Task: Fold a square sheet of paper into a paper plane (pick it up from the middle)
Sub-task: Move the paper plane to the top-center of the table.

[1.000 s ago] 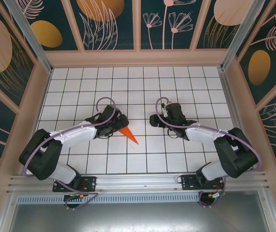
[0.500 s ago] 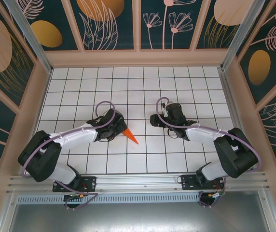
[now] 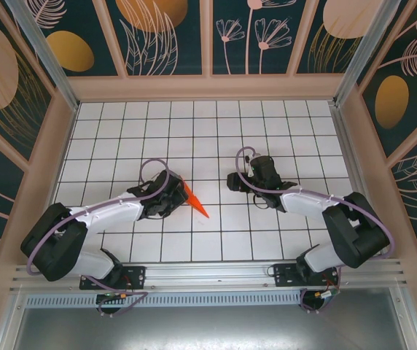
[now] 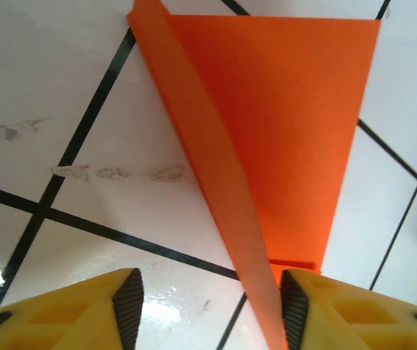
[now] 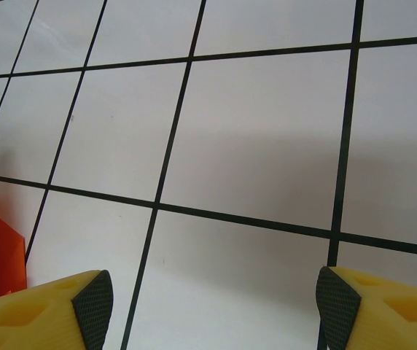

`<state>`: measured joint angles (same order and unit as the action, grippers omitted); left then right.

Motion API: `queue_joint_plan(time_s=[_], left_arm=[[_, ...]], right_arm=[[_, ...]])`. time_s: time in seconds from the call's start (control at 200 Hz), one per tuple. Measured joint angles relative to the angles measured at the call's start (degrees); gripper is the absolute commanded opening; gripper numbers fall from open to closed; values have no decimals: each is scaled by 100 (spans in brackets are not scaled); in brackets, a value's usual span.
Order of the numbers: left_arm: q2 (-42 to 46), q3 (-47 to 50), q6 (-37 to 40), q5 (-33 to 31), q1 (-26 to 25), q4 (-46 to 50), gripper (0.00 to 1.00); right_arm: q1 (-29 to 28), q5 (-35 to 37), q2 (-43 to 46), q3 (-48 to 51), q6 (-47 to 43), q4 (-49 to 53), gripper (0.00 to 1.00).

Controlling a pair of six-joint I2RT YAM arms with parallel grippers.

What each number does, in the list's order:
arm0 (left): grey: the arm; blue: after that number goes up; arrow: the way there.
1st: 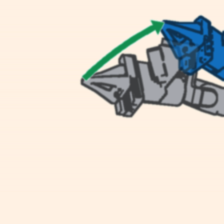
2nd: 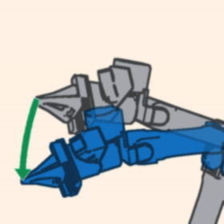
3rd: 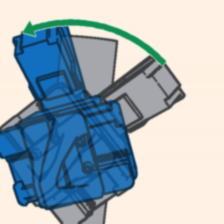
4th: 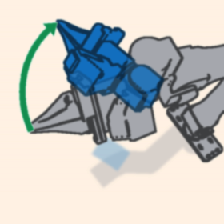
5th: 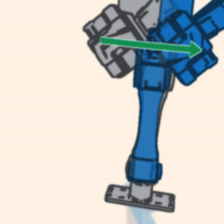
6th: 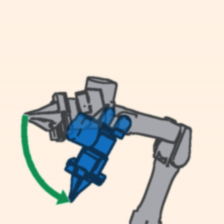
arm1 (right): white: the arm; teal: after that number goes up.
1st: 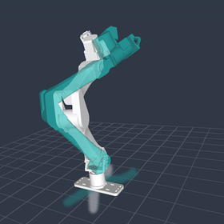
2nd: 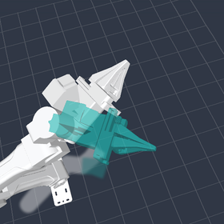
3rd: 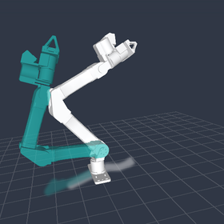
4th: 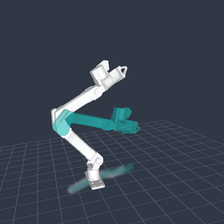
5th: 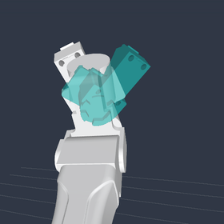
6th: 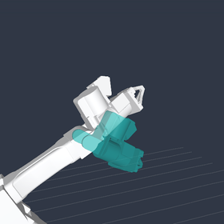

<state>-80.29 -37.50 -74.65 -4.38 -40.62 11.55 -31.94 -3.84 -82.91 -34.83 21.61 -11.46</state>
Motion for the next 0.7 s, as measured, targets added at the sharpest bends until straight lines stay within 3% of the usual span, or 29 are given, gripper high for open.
queue_joint_plan(time_s=[0.18,0.43,0.52,0.701], left_arm=[[92,315,-328,-24,0,-186,39],[61,321,-520,-179,0,-501,19],[39,315,-463,-264,0,-568,12],[39,57,7,-229,0,-815,8]], right_arm=[[0,-2,-55,0,2,2,75],[0,-4,-103,-4,2,4,75],[46,-24,-105,-4,7,2,75],[367,-120,81,72,109,-81,76]])
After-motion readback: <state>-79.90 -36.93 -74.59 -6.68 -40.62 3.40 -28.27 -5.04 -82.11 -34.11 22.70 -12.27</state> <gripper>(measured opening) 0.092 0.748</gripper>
